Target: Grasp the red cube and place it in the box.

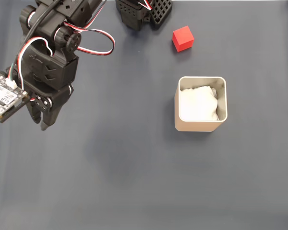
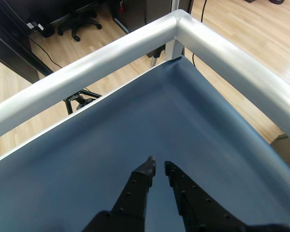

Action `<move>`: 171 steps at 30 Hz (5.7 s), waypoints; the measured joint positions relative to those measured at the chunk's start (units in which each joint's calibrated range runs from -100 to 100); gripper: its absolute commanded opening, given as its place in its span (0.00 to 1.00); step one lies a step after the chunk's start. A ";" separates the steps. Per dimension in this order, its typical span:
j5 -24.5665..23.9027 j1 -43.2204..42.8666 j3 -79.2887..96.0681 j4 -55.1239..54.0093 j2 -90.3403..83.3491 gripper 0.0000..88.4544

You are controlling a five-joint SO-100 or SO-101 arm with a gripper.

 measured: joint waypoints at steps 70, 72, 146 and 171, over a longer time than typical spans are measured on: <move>9.28 -43.29 28.60 38.10 -56.09 0.00; 9.28 -44.95 29.05 39.07 -56.89 0.00; 1.76 -66.52 44.72 43.62 -63.93 0.38; -5.27 -64.04 49.82 35.01 -54.84 0.37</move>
